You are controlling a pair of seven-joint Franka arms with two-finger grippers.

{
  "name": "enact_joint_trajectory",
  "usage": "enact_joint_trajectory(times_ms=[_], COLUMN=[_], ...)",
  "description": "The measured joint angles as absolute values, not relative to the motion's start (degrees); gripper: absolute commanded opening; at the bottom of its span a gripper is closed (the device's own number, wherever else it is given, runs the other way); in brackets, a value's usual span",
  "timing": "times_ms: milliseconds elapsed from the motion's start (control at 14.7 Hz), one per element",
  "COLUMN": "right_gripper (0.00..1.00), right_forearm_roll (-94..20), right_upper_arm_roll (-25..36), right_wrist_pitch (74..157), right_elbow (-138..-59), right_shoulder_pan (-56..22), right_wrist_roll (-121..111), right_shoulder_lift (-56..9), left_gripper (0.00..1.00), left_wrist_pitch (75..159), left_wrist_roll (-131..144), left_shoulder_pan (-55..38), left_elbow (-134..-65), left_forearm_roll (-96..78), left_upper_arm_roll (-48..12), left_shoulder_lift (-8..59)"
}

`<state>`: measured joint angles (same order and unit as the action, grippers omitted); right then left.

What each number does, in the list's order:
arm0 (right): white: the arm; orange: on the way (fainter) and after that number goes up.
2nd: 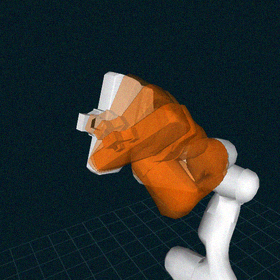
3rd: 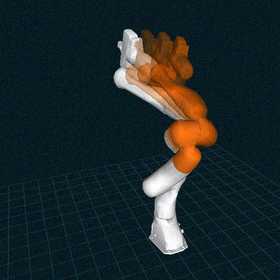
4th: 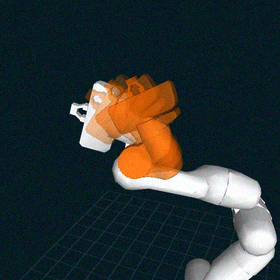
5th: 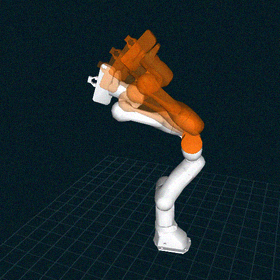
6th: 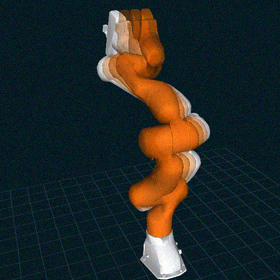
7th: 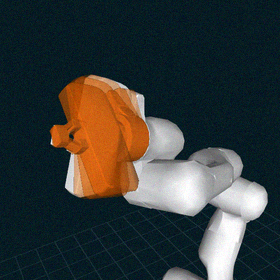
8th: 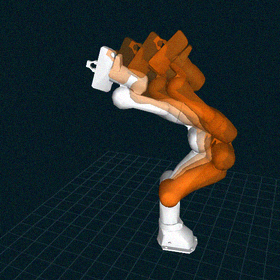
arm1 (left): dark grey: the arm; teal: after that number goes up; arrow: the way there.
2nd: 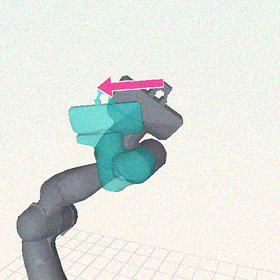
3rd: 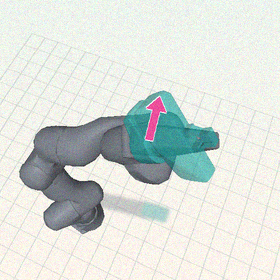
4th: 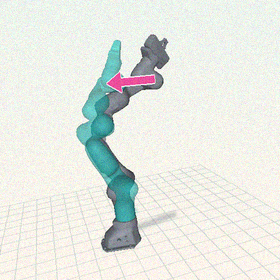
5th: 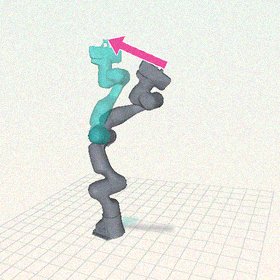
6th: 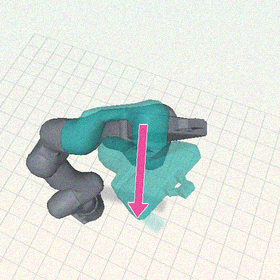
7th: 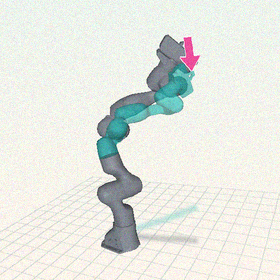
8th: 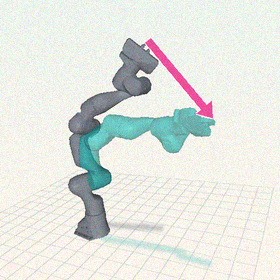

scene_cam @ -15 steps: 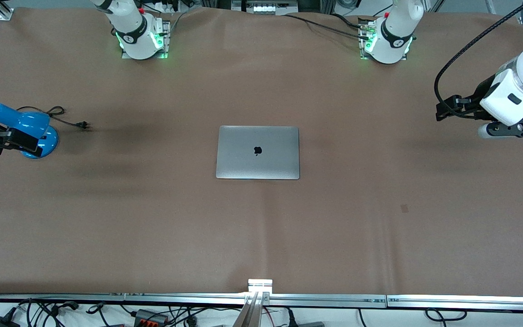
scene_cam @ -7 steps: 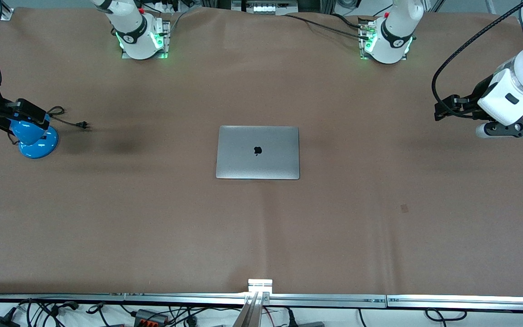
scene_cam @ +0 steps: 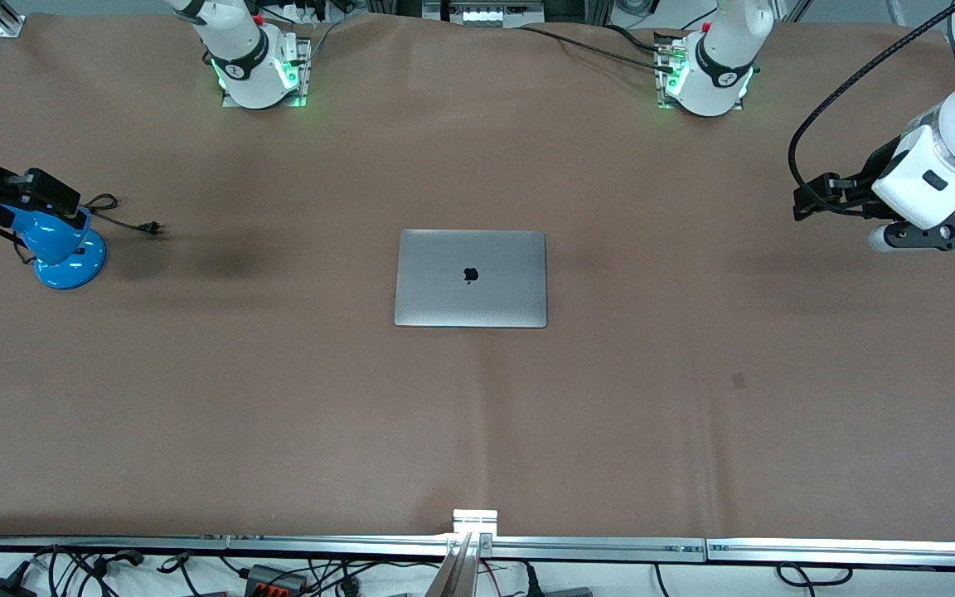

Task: Close laptop with both arms from behind

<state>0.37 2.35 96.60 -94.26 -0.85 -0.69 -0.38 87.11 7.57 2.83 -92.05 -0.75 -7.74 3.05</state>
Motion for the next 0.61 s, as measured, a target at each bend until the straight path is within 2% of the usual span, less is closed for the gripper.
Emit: enact_joint_trajectory(times_ms=[612], right_gripper=[1.0], right_forearm_roll=[0.3], right_upper_arm_roll=[2.4], right_wrist_pitch=[95.4], right_elbow=[-94.3], right_shoulder_pan=[-0.8], right_wrist_roll=[-0.6], right_shoulder_lift=[-0.3], left_gripper=[1.0], left_wrist_pitch=[87.1], left_wrist_roll=[7.6], left_shoulder_pan=[2.8], left_elbow=[-92.0], left_forearm_roll=[-0.7], left_upper_arm_roll=[-7.7], left_shoulder_lift=[3.0])
